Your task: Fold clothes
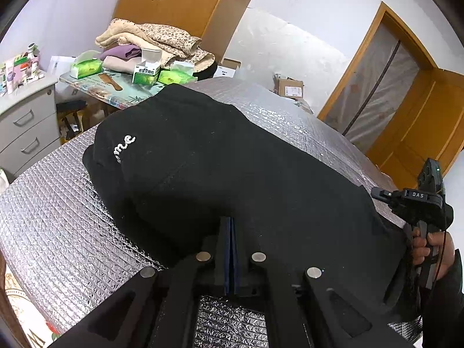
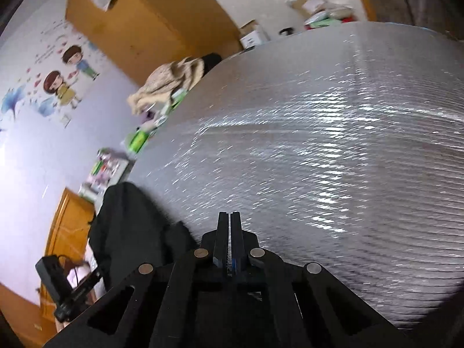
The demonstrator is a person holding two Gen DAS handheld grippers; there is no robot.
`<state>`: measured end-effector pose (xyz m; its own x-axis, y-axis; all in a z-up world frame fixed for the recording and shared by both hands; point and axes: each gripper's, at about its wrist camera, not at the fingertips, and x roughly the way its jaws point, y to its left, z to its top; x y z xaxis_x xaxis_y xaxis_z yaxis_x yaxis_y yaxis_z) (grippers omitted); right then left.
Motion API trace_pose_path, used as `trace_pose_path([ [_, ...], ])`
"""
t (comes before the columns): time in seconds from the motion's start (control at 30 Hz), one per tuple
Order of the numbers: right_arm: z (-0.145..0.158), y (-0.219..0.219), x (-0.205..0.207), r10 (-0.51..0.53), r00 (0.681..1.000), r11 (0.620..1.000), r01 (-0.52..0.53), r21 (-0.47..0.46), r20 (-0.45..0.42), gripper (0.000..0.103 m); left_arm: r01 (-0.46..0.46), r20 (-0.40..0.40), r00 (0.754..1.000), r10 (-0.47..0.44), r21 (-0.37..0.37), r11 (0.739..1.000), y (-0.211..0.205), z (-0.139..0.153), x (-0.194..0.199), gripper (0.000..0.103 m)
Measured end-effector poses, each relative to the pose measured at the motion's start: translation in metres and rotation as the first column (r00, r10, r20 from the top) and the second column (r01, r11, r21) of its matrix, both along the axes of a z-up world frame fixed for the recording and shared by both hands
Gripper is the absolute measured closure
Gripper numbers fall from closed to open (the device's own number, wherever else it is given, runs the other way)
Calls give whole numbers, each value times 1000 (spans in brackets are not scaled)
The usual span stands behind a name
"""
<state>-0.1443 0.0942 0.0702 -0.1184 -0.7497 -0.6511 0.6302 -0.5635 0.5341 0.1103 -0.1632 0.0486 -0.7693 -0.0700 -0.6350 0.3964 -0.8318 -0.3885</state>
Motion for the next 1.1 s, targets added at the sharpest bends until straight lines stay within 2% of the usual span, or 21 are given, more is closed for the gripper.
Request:
trace_pose_path([
  [0.07,8,-2,6,49,999,998,-49,-35,-7,96,-1,-2,1000,1,1,1000,0,0,0,101],
  [0.13,11,-11,14,121,993,992,-121,-40,-8,81,-3,-4,1000,3,1,1000,0,0,0,101],
  [0.17,10,-19,19,157,987,987,-158,-24,-12,69,-3,-4,1000,3,1,1000,0,0,0,101],
  [0.2,7,-26,23,183,983,983,-183,-5,-16,68,-4,-4,1000,4,1,1000,0,0,0,101],
  [0.23,4,-32,26,198,980,980,-198,12,-20,68,-4,-4,1000,4,0,1000,0,0,1,101],
  [0.27,0,-38,29,213,977,977,-213,29,-23,81,-4,-4,1000,4,1,1000,0,0,0,101],
  [0.3,-3,-41,31,218,975,975,-217,47,-28,101,-4,-4,1000,4,2,1000,-1,-1,0,101],
  [0.5,-5,-22,22,134,991,991,-134,12,-23,101,6,-5,1000,-6,-8,1000,0,-2,1,101],
  [0.77,-11,-10,7,61,998,998,-61,20,7,101,17,-12,1000,-17,-6,1000,-1,-3,2,101],
  [0.87,-7,-2,5,10,1000,1000,-10,19,-8,97,22,-8,1000,-22,10,1000,-3,-1,2,102],
  [0.93,4,5,7,10,1000,1000,-10,-7,-16,96,17,-4,1000,-16,14,1000,-4,6,5,102],
  [1.1,29,8,45,129,986,988,-136,-70,-102,93,-23,-102,995,19,-45,999,-16,37,18,101],
])
